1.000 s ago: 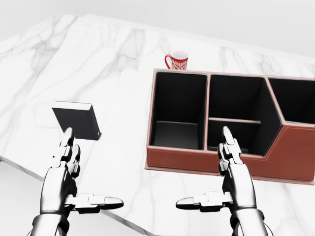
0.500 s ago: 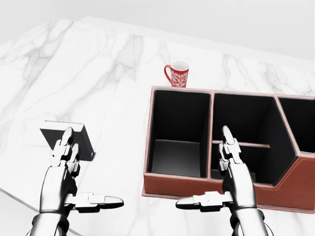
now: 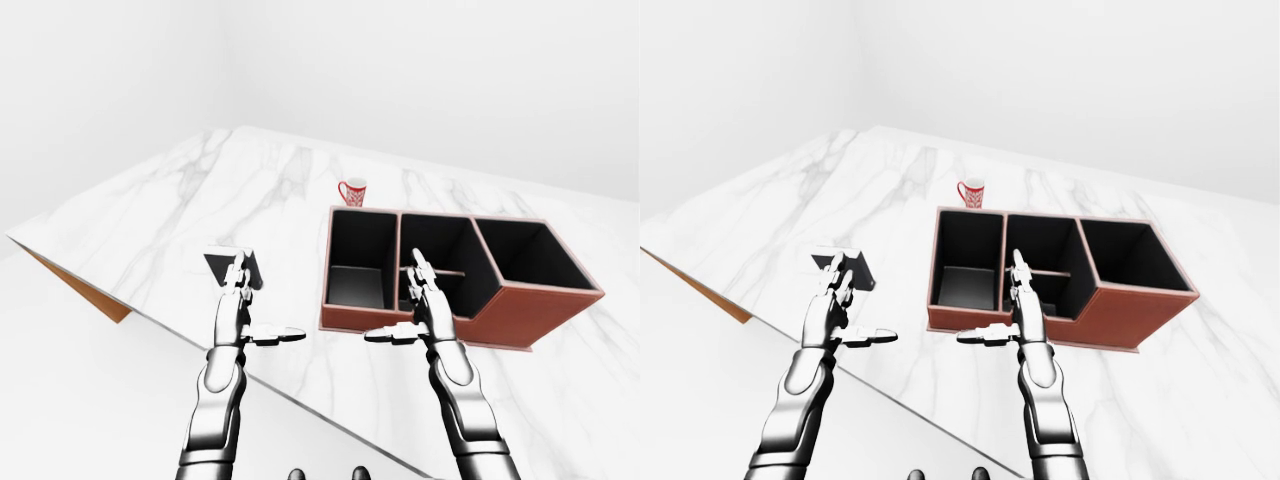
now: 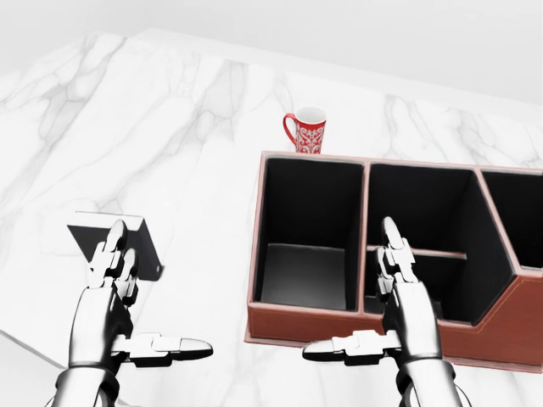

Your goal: Pick up the book and place it in the right compartment of the caddy.

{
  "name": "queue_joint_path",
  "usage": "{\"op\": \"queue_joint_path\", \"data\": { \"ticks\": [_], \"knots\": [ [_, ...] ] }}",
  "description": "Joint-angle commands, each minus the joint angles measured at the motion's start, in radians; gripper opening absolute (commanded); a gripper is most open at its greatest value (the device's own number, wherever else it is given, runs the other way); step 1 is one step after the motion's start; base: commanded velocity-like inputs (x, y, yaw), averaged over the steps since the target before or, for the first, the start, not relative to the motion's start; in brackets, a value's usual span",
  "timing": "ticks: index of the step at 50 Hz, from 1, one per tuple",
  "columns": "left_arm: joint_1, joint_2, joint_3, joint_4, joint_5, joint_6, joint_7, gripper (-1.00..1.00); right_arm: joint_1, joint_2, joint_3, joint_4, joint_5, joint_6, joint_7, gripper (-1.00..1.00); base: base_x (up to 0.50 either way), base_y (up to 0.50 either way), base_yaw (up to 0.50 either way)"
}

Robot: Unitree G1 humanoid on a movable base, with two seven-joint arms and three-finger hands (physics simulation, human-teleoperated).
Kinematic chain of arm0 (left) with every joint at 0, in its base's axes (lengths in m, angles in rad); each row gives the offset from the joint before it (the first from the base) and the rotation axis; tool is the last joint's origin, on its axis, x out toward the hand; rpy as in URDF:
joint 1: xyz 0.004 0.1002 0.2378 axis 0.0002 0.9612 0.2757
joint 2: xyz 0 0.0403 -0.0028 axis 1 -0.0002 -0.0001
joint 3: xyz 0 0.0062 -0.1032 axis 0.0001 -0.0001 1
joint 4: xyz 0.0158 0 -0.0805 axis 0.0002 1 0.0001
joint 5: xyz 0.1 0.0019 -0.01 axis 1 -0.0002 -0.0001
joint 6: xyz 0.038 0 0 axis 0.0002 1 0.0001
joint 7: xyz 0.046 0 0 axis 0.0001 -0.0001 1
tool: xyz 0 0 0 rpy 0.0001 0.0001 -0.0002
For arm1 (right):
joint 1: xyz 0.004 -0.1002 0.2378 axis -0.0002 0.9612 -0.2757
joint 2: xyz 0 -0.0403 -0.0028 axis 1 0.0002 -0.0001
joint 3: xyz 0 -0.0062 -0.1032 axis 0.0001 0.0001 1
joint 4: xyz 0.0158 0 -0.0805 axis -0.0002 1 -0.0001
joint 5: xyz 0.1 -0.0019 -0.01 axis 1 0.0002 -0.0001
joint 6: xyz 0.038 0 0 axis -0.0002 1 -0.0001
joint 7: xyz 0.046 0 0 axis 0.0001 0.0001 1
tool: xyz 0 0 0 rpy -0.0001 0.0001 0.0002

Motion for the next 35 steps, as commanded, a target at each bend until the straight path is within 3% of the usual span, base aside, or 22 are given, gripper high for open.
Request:
{"op": "queue_joint_path", "data": {
  "ticks": [1, 8, 12, 14, 22, 23, 27, 28, 35],
  "knots": [
    [-0.007, 0.001, 0.002, 0.023, -0.002, -0.016, 0.002, 1.00, -0.004, -0.001, -0.001, 0.009, -0.002, -0.009, -0.001, 1.00, 0.17, 0.08, 0.00],
    [0.001, 0.000, 0.000, 0.001, -0.005, -0.005, -0.002, 1.00, 0.002, 0.000, 0.000, -0.001, 0.001, -0.004, 0.003, 1.00, 0.16, 0.08, 0.00],
    [0.012, -0.001, -0.002, -0.010, -0.018, -0.027, -0.018, 1.00, 0.005, 0.000, 0.001, -0.008, 0.003, -0.004, 0.005, 1.00, 0.00, 0.00, 0.00],
    [0.014, -0.001, -0.003, -0.021, -0.020, -0.015, -0.022, 1.00, 0.002, 0.000, 0.000, -0.004, 0.003, -0.003, 0.005, 1.00, 0.00, 0.00, 0.00],
    [0.013, -0.001, -0.001, -0.022, -0.025, -0.006, -0.024, 1.00, 0.005, 0.000, 0.000, -0.011, 0.005, 0.001, 0.006, 1.00, 0.00, 0.00, 0.00],
    [0.009, -0.002, -0.001, -0.006, -0.007, -0.032, -0.008, 1.00, 0.004, 0.001, 0.000, -0.009, 0.005, 0.000, 0.006, 1.00, 0.00, 0.00, 0.00],
    [0.018, 0.000, -0.003, -0.023, -0.021, -0.026, -0.031, 1.00, 0.005, 0.001, 0.001, -0.010, 0.005, 0.001, 0.006, 1.00, 0.00, 0.00, 0.00],
    [0.025, -0.001, -0.007, -0.043, -0.009, -0.011, -0.022, 1.00, 0.005, 0.001, 0.003, -0.010, 0.003, 0.001, 0.006, 1.00, 0.00, 0.00, 0.00],
    [0.010, 0.008, -0.003, -0.052, 0.036, 0.008, 0.001, 1.00, 0.004, -0.002, -0.005, -0.010, 0.007, 0.004, 0.008, 1.00, 0.00, 0.00, 0.00]
  ]
}}
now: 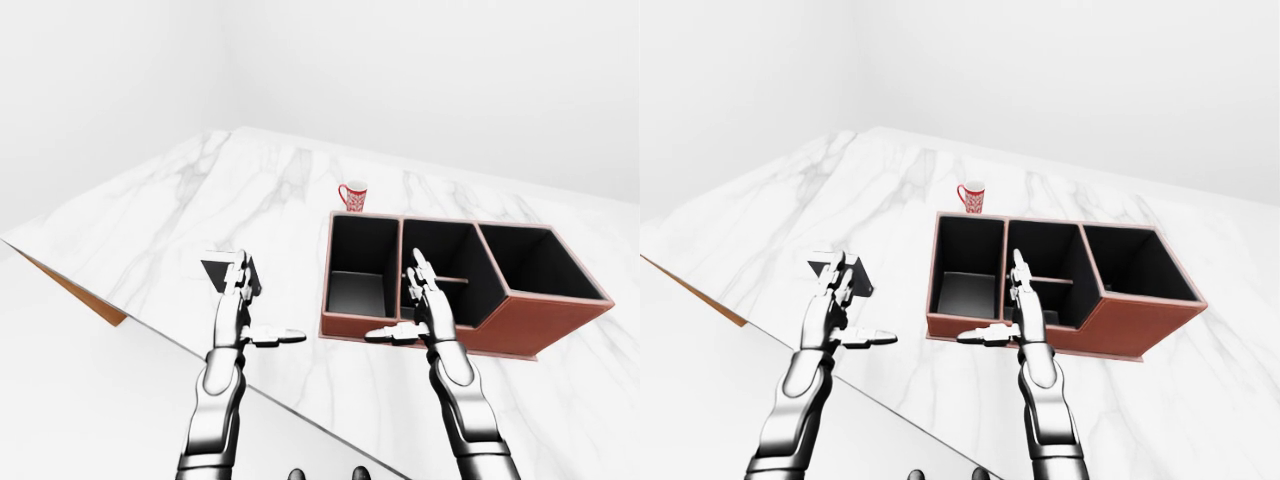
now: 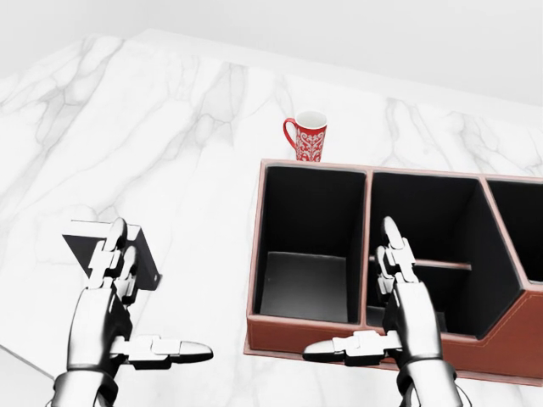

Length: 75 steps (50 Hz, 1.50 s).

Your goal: Pick up the book and place it in the right compartment of the caddy.

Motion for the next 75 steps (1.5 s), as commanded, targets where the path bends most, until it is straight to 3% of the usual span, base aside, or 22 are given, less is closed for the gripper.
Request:
{"op": "queue_joint_path", "data": {
  "ticks": [1, 3, 7, 8, 9, 10, 11, 14, 17, 18, 21, 26, 29, 30, 32, 36, 47, 50, 57, 64, 66, 75],
  "knots": [
    [-0.011, 0.008, 0.007, -0.030, 0.035, 0.027, 0.014, 1.00, 0.000, -0.001, -0.003, -0.003, 0.000, 0.004, 0.001, 1.00, 0.00, 0.00, 0.00],
    [-0.013, 0.009, 0.010, -0.042, 0.038, 0.040, 0.014, 1.00, 0.001, -0.001, -0.003, 0.002, 0.000, 0.001, 0.002, 1.00, 0.00, 0.00, 0.00],
    [-0.006, 0.006, 0.009, -0.022, 0.045, 0.029, 0.016, 1.00, 0.000, -0.003, -0.005, 0.005, 0.000, 0.001, 0.002, 1.00, 0.00, 0.00, 0.00],
    [-0.007, 0.009, 0.009, -0.025, 0.052, 0.037, 0.017, 1.00, 0.000, -0.002, -0.005, 0.015, 0.000, -0.009, 0.002, 1.00, 0.00, 0.00, 0.00],
    [-0.010, 0.012, 0.011, -0.022, 0.063, 0.038, 0.020, 1.00, -0.005, -0.002, -0.008, 0.077, -0.001, -0.066, 0.000, 1.00, 0.00, 0.00, 0.00],
    [-0.017, 0.025, 0.009, -0.008, 0.114, 0.034, 0.040, 1.00, 0.000, -0.003, -0.007, 0.027, 0.002, -0.019, 0.001, 1.00, 0.00, 0.00, 0.00],
    [-0.020, 0.034, 0.004, -0.002, 0.159, 0.031, 0.048, 1.00, 0.002, -0.004, -0.006, 0.008, 0.002, -0.003, 0.002, 1.00, 0.00, 0.00, 0.00],
    [-0.010, 0.056, -0.026, -0.007, 0.311, 0.052, 0.029, 1.00, 0.005, -0.003, -0.007, 0.008, 0.002, -0.005, 0.004, 1.00, 0.00, 0.00, 0.00],
    [-0.013, 0.086, -0.048, -0.054, 0.556, 0.114, 0.026, 1.00, 0.004, -0.004, -0.008, 0.012, 0.002, -0.006, 0.005, 1.00, 0.00, 0.00, 0.00],
    [-0.021, 0.093, -0.049, -0.058, 0.636, 0.114, 0.039, 1.00, 0.004, -0.004, -0.009, 0.018, 0.003, -0.010, 0.005, 1.00, 0.00, 0.00, 0.00],
    [-0.036, 0.086, -0.033, -0.118, 0.707, 0.114, -0.034, 1.00, 0.002, -0.005, -0.011, 0.018, 0.003, -0.008, 0.005, 1.00, 0.00, 0.00, 0.00],
    [-0.062, 0.131, -0.039, -0.162, 1.028, 0.114, -0.130, 1.00, 0.002, -0.005, -0.012, 0.013, 0.006, -0.004, 0.005, 1.00, 0.00, 0.00, 0.00],
    [-0.066, 0.132, -0.020, -0.186, 1.108, 0.114, -0.161, 1.00, 0.001, -0.006, -0.014, 0.021, 0.007, -0.011, 0.007, 1.00, 0.00, 0.00, 0.00],
    [-0.067, 0.148, -0.021, -0.191, 1.192, 0.114, -0.150, 1.00, 0.001, -0.006, -0.015, 0.028, 0.008, -0.017, 0.007, 1.00, 0.00, 0.00, 0.00],
    [-0.066, 0.134, -0.007, -0.220, 1.220, 0.114, -0.173, 1.00, 0.002, -0.006, -0.014, 0.033, 0.007, -0.022, 0.007, 1.00, 0.00, 0.00, 0.00],
    [-0.054, 0.136, -0.001, -0.268, 1.358, 0.114, -0.219, 1.00, 0.006, -0.003, -0.007, 0.014, 0.002, -0.010, 0.006, 1.00, 0.00, 0.00, 0.00],
    [-0.079, 0.113, 0.002, -0.332, 1.473, 0.114, -0.289, 1.00, 0.004, -0.005, -0.010, 0.017, 0.005, -0.012, 0.009, 1.00, 0.00, 0.00, 0.00],
    [-0.081, 0.088, -0.003, -0.351, 1.441, 0.114, -0.335, 1.00, 0.002, -0.005, -0.010, 0.027, 0.004, -0.019, 0.009, 1.00, 0.00, 0.00, 0.00],
    [-0.125, 0.090, -0.011, -0.309, 1.474, 0.114, -0.316, 1.00, 0.000, -0.005, -0.009, 0.026, 0.004, -0.017, 0.010, 1.00, 0.00, 0.00, 0.00],
    [-0.270, 0.107, -0.018, -0.142, 1.464, 0.114, -0.293, 1.00, -0.007, -0.005, -0.009, 0.039, 0.001, -0.021, 0.009, 1.00, 0.00, 0.00, 0.00],
    [-0.334, 0.104, -0.022, -0.089, 1.442, 0.114, -0.310, 1.00, -0.008, -0.005, -0.008, 0.040, 0.000, -0.021, 0.009, 1.00, 0.00, 0.00, 0.00],
    [-0.633, 0.160, -0.032, 0.260, 1.413, 0.114, -0.246, 1.00, -0.009, -0.006, -0.010, 0.039, 0.004, -0.018, 0.012, 1.00, 0.00, 0.00, 0.00]
  ]
}}
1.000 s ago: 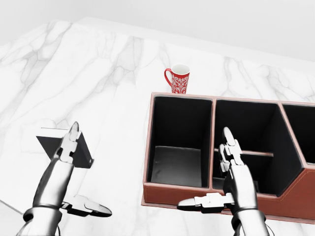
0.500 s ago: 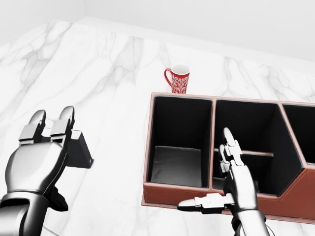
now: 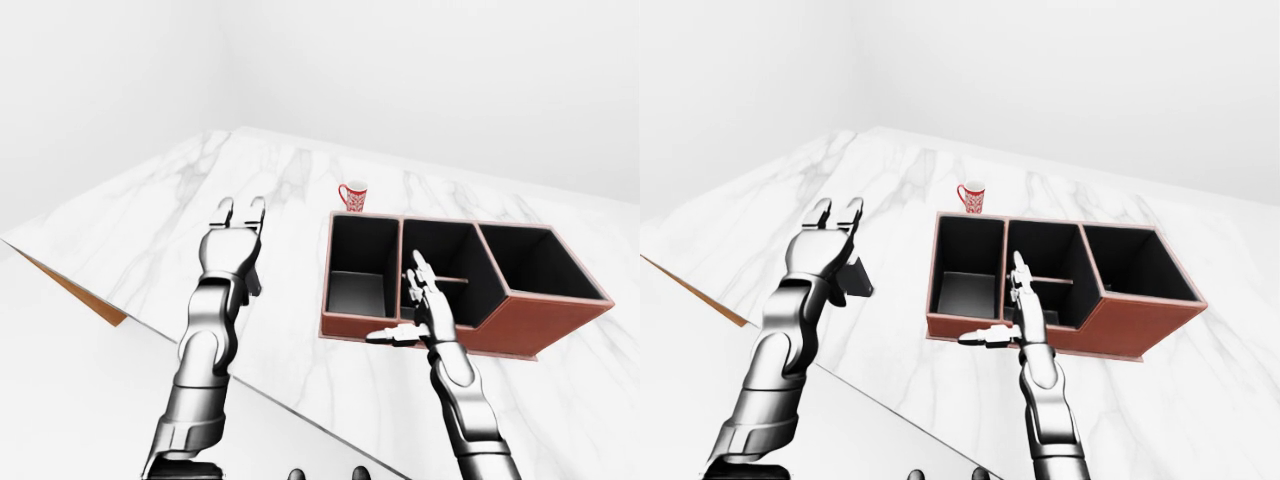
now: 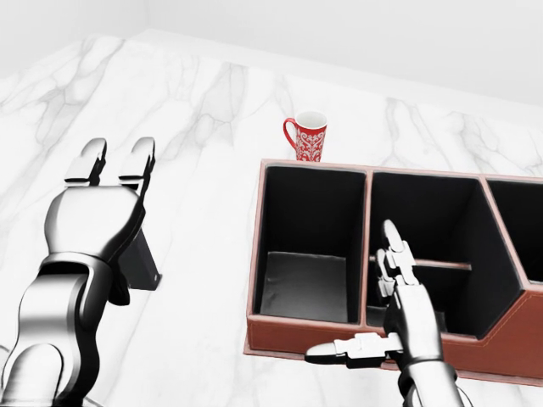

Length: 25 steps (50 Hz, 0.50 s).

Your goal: Pick up the book and place it in the right compartment of the caddy.

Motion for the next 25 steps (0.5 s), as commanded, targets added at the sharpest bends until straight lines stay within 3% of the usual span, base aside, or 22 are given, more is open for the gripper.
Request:
{"op": "queue_joint_path", "data": {
  "ticks": [1, 2, 4, 5, 8, 9, 10, 11, 15, 21, 22, 23, 24, 25],
  "knots": [
    [-0.319, 0.042, -0.012, 0.328, -0.038, 0.000, 0.022, 1.00, -0.009, 0.000, -0.002, 0.061, -0.001, -0.051, 0.001, 1.00, 0.00, 0.00, 0.00],
    [-0.366, 0.051, -0.014, 0.377, -0.036, 0.000, 0.036, 1.00, -0.006, -0.001, 0.000, 0.026, 0.000, -0.018, 0.002, 1.00, 0.00, 0.00, 0.00],
    [-0.435, 0.061, -0.014, 0.465, -0.048, 0.000, 0.055, 1.00, -0.004, 0.000, 0.001, 0.009, 0.000, -0.003, 0.002, 1.00, 0.00, 0.00, 0.00],
    [-0.514, 0.071, -0.013, 0.578, -0.055, 0.000, 0.091, 1.00, -0.002, 0.001, 0.003, 0.001, 0.001, 0.001, 0.003, 1.00, 0.00, 0.00, 0.00],
    [-0.634, 0.087, -0.023, 0.774, -0.080, 0.000, 0.163, 1.00, 0.001, 0.000, 0.002, 0.003, 0.001, -0.002, 0.005, 1.00, 0.00, 0.00, 0.00],
    [-0.693, 0.086, -0.016, 0.867, -0.108, 0.000, 0.186, 1.00, -0.002, 0.000, -0.001, 0.035, 0.002, -0.031, 0.005, 1.00, 0.00, 0.00, 0.00],
    [-0.731, 0.094, -0.028, 0.920, -0.107, 0.000, 0.205, 1.00, -0.004, 0.001, -0.001, 0.048, 0.004, -0.042, 0.006, 1.00, 0.00, 0.00, 0.00],
    [-0.759, 0.091, -0.019, 0.948, -0.140, 0.000, 0.218, 1.00, -0.002, 0.001, 0.001, 0.018, 0.004, -0.014, 0.005, 1.00, 0.00, 0.00, 0.00],
    [-0.897, 0.106, -0.039, 1.161, -0.172, 0.000, 0.287, 1.00, -0.001, 0.003, 0.008, -0.004, 0.002, 0.006, 0.007, 1.00, 0.00, 0.00, 0.00],
    [-0.962, 0.121, -0.058, 1.314, -0.203, 0.000, 0.333, 1.00, 0.001, 0.001, 0.001, 0.009, 0.006, -0.008, 0.008, 1.00, 0.00, 0.00, 0.00],
    [-0.962, 0.128, -0.081, 1.322, -0.178, 0.000, 0.341, 1.00, 0.000, 0.001, 0.001, 0.031, 0.006, -0.030, 0.009, 1.00, 0.00, 0.00, 0.00],
    [-0.964, 0.128, -0.076, 1.328, -0.181, 0.000, 0.342, 1.00, -0.006, 0.001, -0.001, 0.088, 0.004, -0.075, 0.009, 1.00, 0.00, 0.00, 0.00],
    [-0.974, 0.131, -0.074, 1.342, -0.179, 0.000, 0.341, 1.00, -0.003, 0.001, 0.003, 0.031, 0.005, -0.024, 0.007, 1.00, 0.00, 0.00, 0.00],
    [-0.978, 0.132, -0.075, 1.347, -0.175, 0.000, 0.339, 1.00, -0.001, 0.002, 0.005, 0.017, 0.004, -0.010, 0.006, 1.00, 0.00, 0.00, 0.00]
  ]
}}
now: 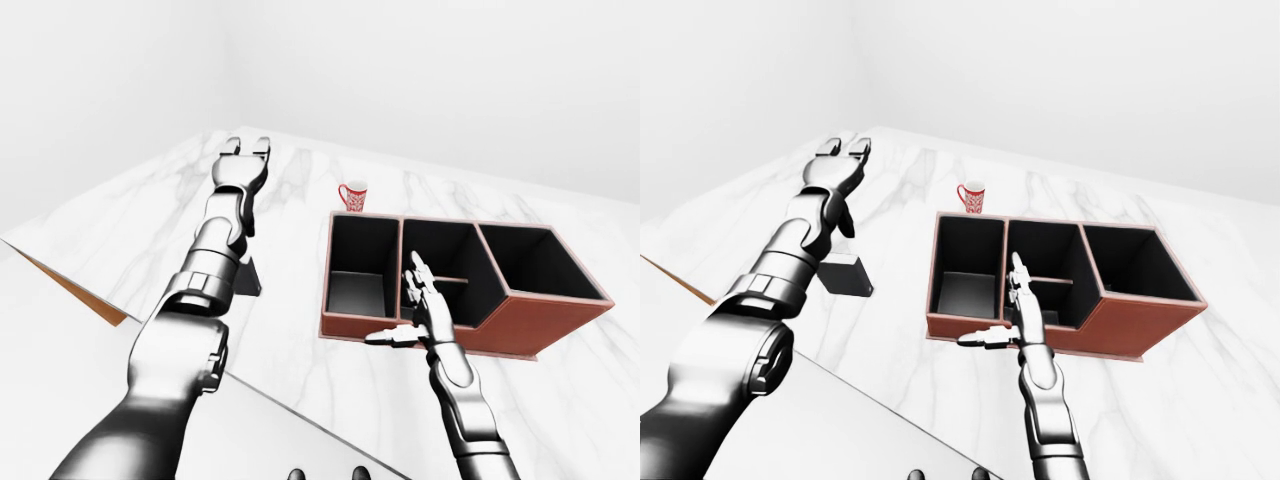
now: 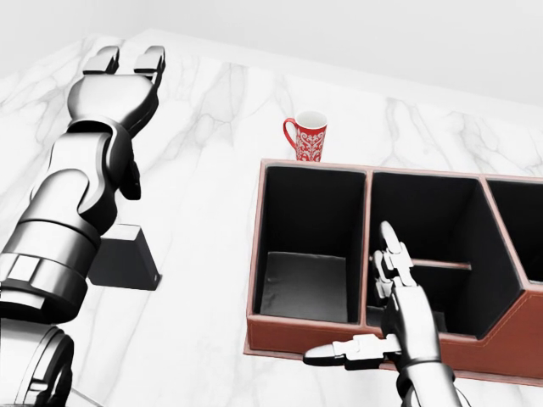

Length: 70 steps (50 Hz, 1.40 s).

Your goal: Pick up the book and place it in the right compartment of the caddy.

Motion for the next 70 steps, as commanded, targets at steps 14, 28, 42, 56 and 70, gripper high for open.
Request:
{"op": "queue_joint_path", "data": {
  "ticks": [14, 28, 42, 56, 70],
  "knots": [
    [-0.265, 0.027, 0.002, 0.352, -0.002, 0.000, 0.005, 1.00, -0.010, 0.003, 0.011, 0.041, -0.015, -0.024, -0.003, 1.00, 0.00, 0.00, 0.00],
    [-0.331, -0.001, 0.015, 0.367, 0.083, 0.000, -0.064, 1.00, -0.013, -0.001, 0.007, 0.037, -0.008, -0.018, 0.005, 1.00, 0.00, 0.00, 0.00],
    [-0.320, 0.004, 0.055, 0.366, 0.068, 0.000, -0.052, 1.00, -0.016, 0.000, 0.005, 0.021, -0.006, -0.001, 0.005, 1.00, 0.00, 0.00, 0.00],
    [-0.296, 0.020, 0.051, 0.365, 0.055, 0.000, -0.058, 1.00, -0.027, 0.001, 0.007, 0.034, -0.005, 0.005, 0.003, 1.00, 0.00, 0.00, 0.00],
    [-0.252, 0.039, 0.051, 0.363, 0.032, 0.000, -0.030, 1.00, -0.049, 0.000, 0.001, 0.033, 0.010, 0.035, 0.001, 1.00, 0.00, 0.00, 0.00]
  ]
}}
